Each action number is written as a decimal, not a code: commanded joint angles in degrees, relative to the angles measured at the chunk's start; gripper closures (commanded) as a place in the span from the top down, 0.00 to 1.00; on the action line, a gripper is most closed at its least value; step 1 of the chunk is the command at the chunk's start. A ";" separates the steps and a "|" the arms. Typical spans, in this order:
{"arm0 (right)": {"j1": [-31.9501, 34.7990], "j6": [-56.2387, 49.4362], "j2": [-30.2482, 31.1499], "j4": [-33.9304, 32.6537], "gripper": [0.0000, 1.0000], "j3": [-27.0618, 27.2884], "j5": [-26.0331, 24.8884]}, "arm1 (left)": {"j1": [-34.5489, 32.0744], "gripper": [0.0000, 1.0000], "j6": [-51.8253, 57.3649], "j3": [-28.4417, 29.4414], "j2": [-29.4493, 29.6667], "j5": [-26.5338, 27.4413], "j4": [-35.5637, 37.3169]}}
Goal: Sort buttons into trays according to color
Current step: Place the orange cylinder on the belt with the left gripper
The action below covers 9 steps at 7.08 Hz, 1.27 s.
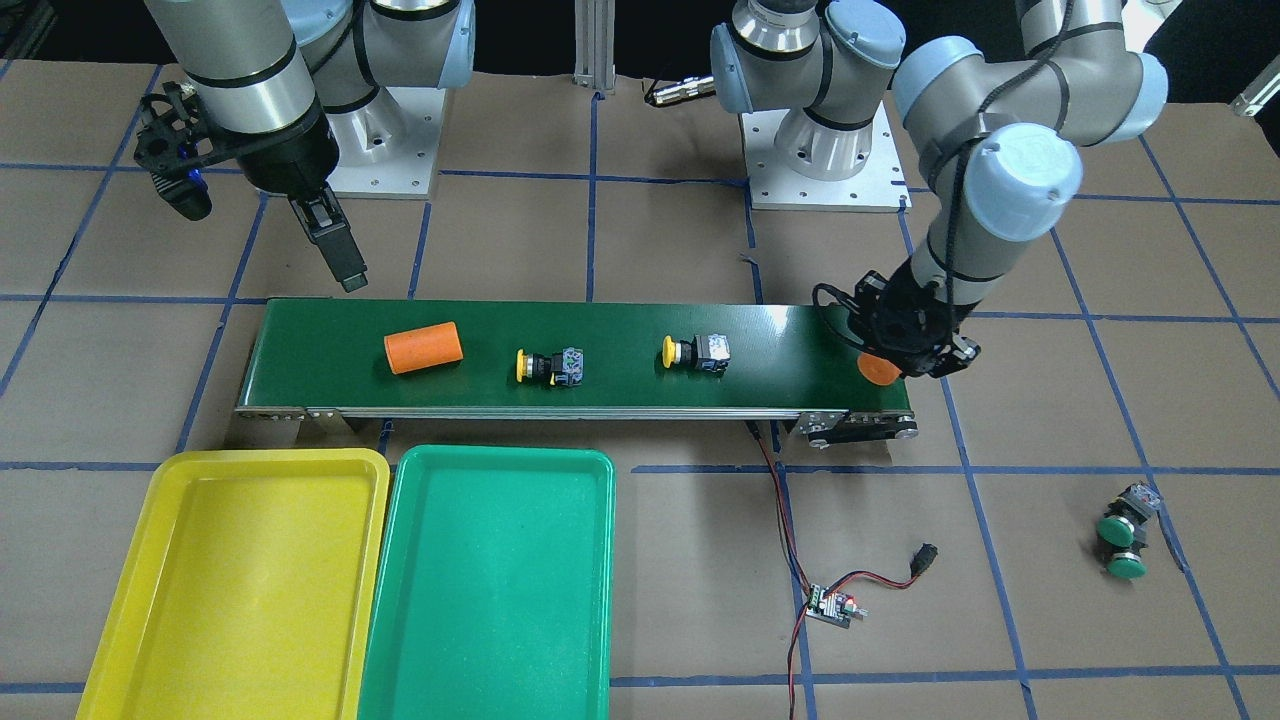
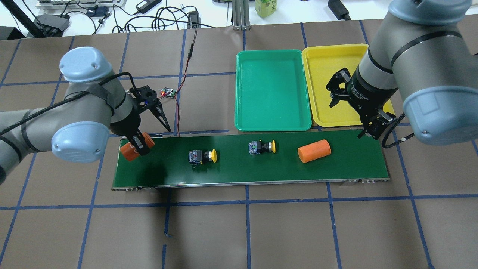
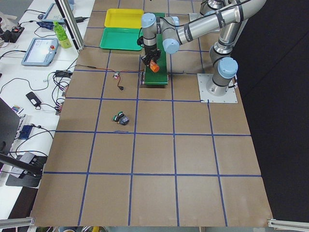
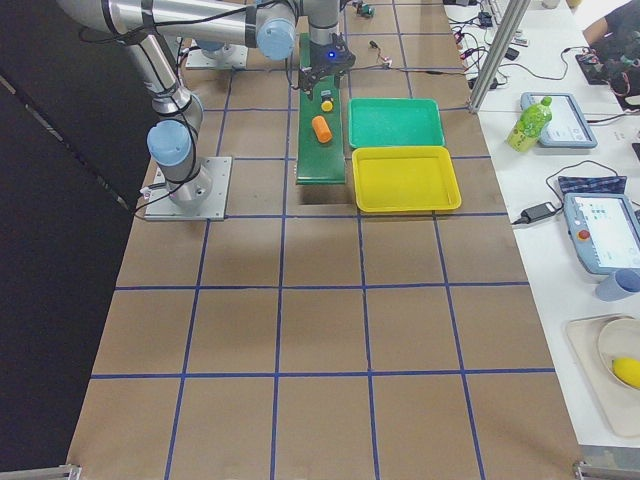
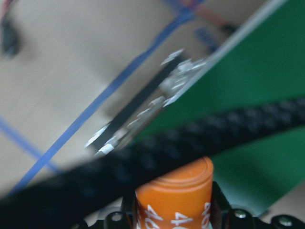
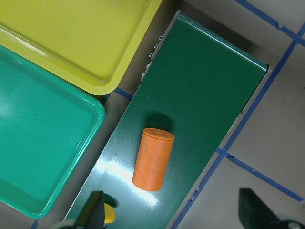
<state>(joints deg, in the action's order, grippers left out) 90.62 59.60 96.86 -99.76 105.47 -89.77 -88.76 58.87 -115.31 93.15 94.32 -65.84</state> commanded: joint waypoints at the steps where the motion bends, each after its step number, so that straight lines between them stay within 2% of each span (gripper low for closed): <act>1: 0.00 -0.01 0.00 0.00 1.00 0.00 0.04 | -4.23 0.00 8.23 -0.70 -0.34 0.07 -0.08; 3: 0.00 -0.18 0.09 0.00 1.00 0.00 0.04 | -4.14 0.00 14.66 -3.33 -0.77 0.60 2.02; 5: 0.00 -0.36 0.00 0.00 1.00 0.00 -0.05 | -4.14 0.02 15.83 -4.39 -0.60 0.52 3.34; 6: 0.00 -0.36 0.00 0.00 1.00 0.00 -0.05 | -4.22 0.99 15.31 -4.74 -0.43 0.34 3.44; 9: 0.09 0.51 0.09 -0.09 1.00 0.00 0.03 | -2.31 1.00 14.00 -1.43 -3.05 -0.01 3.88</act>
<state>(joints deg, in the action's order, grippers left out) 90.63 59.57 96.91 -99.78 105.47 -89.81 -92.38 73.58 -118.52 91.18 94.44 -61.67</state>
